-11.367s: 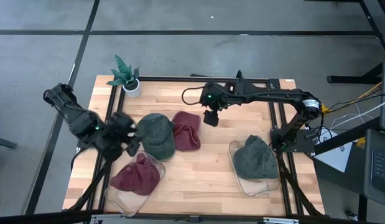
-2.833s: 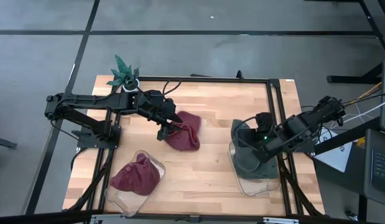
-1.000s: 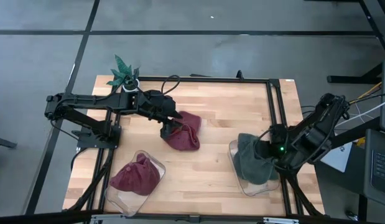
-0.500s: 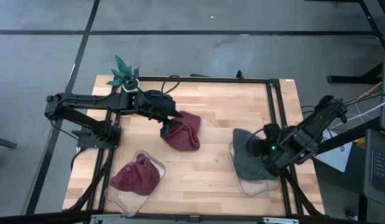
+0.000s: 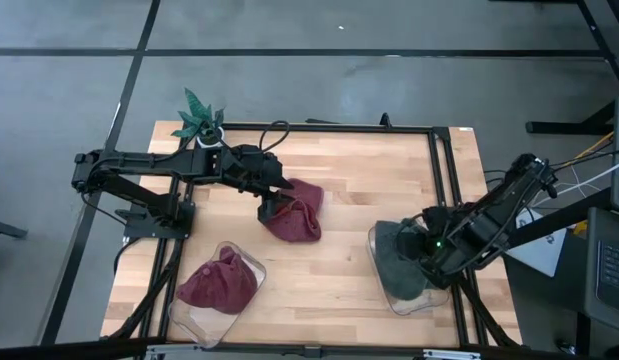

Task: Pick & Place hat
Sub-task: Put the green cap into the right transparent bin

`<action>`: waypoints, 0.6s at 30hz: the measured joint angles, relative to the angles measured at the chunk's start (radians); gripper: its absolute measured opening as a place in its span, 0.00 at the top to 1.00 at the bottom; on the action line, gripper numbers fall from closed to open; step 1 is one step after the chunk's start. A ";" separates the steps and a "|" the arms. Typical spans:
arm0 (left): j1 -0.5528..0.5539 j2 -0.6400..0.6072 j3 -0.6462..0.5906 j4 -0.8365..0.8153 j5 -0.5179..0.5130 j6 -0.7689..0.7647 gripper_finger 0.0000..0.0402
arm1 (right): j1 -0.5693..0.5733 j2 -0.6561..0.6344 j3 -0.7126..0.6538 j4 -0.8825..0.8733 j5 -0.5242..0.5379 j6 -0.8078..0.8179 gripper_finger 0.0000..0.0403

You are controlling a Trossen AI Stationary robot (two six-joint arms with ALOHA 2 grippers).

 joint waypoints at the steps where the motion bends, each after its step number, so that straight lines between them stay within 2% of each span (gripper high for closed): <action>1: 0.000 0.000 0.000 0.000 0.000 0.000 0.59 | 0.000 0.000 0.000 -0.003 -0.008 -0.006 0.95; 5: 0.000 0.000 0.000 0.000 0.000 0.006 0.59 | 0.000 0.000 0.000 -0.006 -0.041 -0.036 0.84; 13: 0.000 0.000 0.000 0.000 0.000 0.005 0.59 | -0.006 -0.021 0.000 -0.042 -0.044 -0.114 0.53; 18: 0.000 0.000 0.000 0.000 0.000 -0.010 0.59 | -0.052 -0.079 0.000 -0.043 -0.040 -0.216 0.41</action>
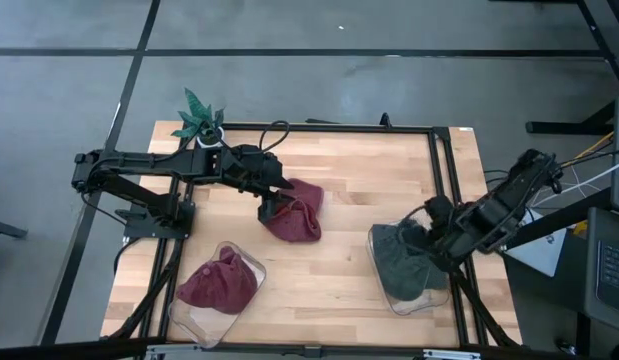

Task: Pick & Place hat
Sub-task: Put the green cap into the right transparent bin

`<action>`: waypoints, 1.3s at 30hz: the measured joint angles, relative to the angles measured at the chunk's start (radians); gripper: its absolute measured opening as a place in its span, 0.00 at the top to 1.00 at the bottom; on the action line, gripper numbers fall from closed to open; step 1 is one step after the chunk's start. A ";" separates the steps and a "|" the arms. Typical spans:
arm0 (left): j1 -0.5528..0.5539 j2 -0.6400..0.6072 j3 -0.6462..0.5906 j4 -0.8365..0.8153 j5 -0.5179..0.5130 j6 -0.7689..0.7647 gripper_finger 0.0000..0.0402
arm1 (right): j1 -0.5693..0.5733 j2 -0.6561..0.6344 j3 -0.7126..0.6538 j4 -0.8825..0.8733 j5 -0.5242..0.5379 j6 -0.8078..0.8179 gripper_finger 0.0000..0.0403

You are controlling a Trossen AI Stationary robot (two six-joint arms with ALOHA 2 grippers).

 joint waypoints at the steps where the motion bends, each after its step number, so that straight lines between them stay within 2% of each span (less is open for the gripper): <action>1: 0.000 0.000 0.000 0.000 0.000 0.000 0.59 | -0.014 -0.014 0.000 0.000 -0.002 -0.029 0.40; 4: 0.000 0.000 0.000 0.000 0.000 -0.002 0.59 | -0.072 -0.051 0.000 0.002 -0.048 -0.138 0.38; 13: 0.000 0.000 0.000 0.000 0.000 -0.026 0.59 | -0.329 -0.069 0.000 0.044 -0.288 -0.562 0.37; 21: 0.000 0.000 0.000 0.000 0.000 -0.083 0.59 | -0.505 -0.036 0.000 0.046 -0.376 -0.834 0.37; 30: 0.000 0.000 0.000 0.000 0.000 -0.111 0.59 | -0.588 0.042 0.000 0.026 -0.482 -1.024 0.37; 39: 0.000 0.000 0.000 0.000 0.000 -0.124 0.59 | -0.589 0.059 -0.004 0.006 -0.525 -1.040 0.40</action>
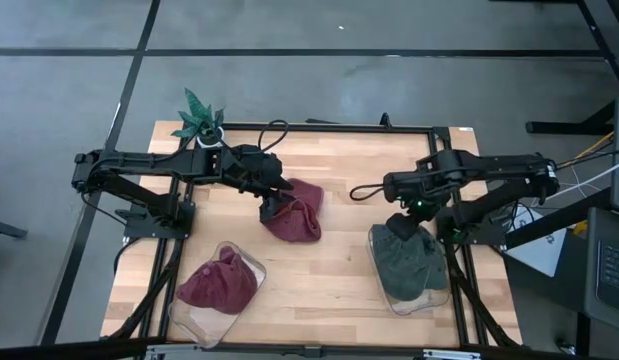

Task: Pick & Place hat
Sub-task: Put the green cap into the right transparent bin

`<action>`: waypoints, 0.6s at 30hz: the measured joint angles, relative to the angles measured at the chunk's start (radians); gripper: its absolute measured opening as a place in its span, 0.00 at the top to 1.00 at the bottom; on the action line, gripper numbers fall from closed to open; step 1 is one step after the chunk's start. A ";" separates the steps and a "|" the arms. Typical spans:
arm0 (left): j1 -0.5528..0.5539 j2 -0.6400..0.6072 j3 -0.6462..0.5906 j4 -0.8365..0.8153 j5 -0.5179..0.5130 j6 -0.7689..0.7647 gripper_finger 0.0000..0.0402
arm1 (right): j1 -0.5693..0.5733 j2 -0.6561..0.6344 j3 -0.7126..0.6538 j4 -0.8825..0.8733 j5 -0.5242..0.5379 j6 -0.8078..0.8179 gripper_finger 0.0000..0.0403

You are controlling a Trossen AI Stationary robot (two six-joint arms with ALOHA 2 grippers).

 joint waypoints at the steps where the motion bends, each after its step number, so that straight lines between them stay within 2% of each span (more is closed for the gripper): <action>1: 0.000 0.000 0.000 0.000 0.000 0.000 0.59 | 0.000 0.000 -0.006 0.001 0.000 0.000 0.41; 9: 0.000 0.000 0.000 0.000 0.000 0.000 0.59 | 0.010 0.000 -0.064 0.078 -0.048 0.026 0.54; 18: 0.000 0.000 0.000 0.000 0.000 0.008 0.59 | 0.048 0.000 -0.082 0.080 -0.060 0.072 0.60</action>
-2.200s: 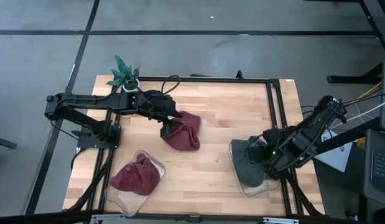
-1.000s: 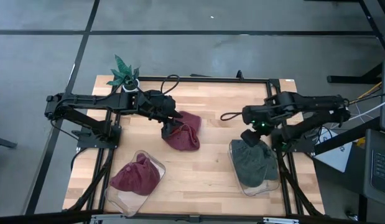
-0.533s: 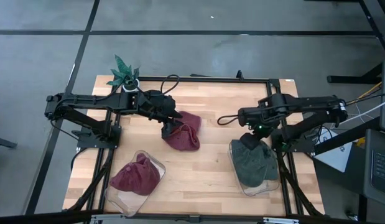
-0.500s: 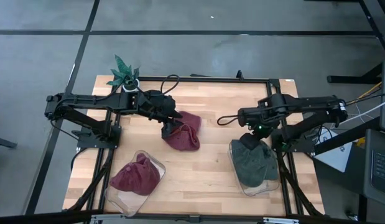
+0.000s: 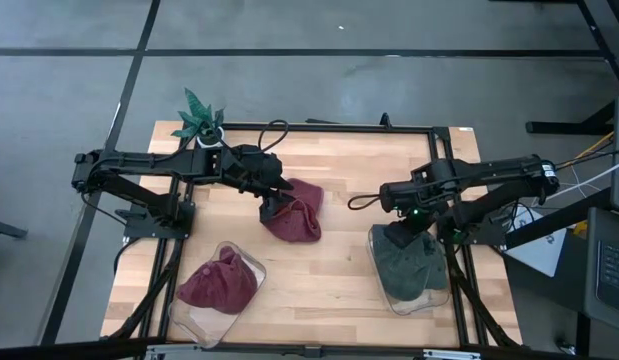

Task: Pick & Place hat
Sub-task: Put the green cap into the right transparent bin

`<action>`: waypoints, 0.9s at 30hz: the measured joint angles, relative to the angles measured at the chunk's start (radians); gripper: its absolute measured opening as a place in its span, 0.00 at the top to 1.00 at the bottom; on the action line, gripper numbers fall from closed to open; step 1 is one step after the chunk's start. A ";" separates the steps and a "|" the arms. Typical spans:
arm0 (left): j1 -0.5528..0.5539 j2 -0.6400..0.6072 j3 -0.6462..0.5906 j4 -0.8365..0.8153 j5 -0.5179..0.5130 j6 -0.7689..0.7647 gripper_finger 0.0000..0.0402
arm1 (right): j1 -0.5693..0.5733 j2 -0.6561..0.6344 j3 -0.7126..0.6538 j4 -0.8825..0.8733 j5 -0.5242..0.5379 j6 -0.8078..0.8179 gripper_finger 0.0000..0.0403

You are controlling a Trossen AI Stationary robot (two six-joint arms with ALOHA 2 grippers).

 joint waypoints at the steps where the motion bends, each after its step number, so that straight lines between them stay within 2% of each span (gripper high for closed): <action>1: 0.000 0.000 0.000 0.000 0.000 0.000 0.59 | 0.002 0.000 0.000 0.000 0.000 0.005 0.62; 4: 0.000 0.000 0.000 0.000 0.000 0.001 0.59 | 0.008 0.000 0.000 0.000 0.001 0.017 0.68; 11: 0.000 0.000 0.000 0.000 0.000 0.002 0.59 | 0.009 0.000 0.002 -0.001 -0.001 0.037 0.92; 19: 0.000 0.000 0.000 0.000 0.000 0.002 0.59 | 0.013 -0.017 0.060 -0.004 0.026 0.087 0.91; 27: 0.000 0.000 0.000 0.000 0.001 0.002 0.59 | 0.120 -0.112 0.073 -0.019 0.115 0.334 0.92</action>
